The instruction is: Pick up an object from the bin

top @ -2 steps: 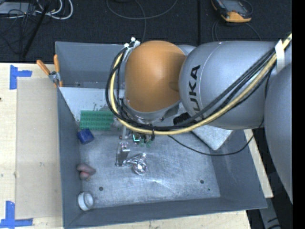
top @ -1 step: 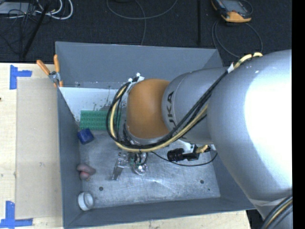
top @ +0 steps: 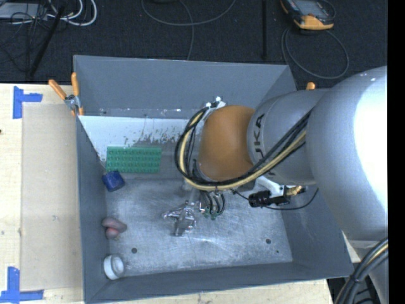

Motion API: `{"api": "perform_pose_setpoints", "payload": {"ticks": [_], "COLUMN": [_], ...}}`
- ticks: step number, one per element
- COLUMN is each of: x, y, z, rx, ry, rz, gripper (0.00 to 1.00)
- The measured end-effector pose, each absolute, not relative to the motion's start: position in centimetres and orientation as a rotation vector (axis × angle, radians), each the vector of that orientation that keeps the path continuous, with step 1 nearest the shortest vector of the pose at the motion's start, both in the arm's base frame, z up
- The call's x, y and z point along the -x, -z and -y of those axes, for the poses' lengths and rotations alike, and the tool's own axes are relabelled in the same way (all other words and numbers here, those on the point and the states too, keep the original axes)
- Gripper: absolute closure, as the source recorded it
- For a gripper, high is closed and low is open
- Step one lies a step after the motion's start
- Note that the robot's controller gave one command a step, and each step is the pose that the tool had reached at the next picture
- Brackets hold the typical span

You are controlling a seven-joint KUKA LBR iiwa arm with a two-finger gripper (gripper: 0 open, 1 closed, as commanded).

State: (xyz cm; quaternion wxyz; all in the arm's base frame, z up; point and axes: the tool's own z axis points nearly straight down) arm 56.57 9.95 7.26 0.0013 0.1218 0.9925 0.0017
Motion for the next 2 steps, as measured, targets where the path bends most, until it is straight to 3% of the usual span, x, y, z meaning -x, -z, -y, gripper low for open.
{"api": "perform_pose_setpoints", "payload": {"ticks": [1, 2], "x": [-56.7, -56.5], "y": [-7.5, -22.2], "z": [-10.1, -10.4], "rx": [-0.382, -0.348], "ry": [-0.007, -0.004], "rz": [-3.109, -3.114], "gripper": [1.0, 1.0]}}
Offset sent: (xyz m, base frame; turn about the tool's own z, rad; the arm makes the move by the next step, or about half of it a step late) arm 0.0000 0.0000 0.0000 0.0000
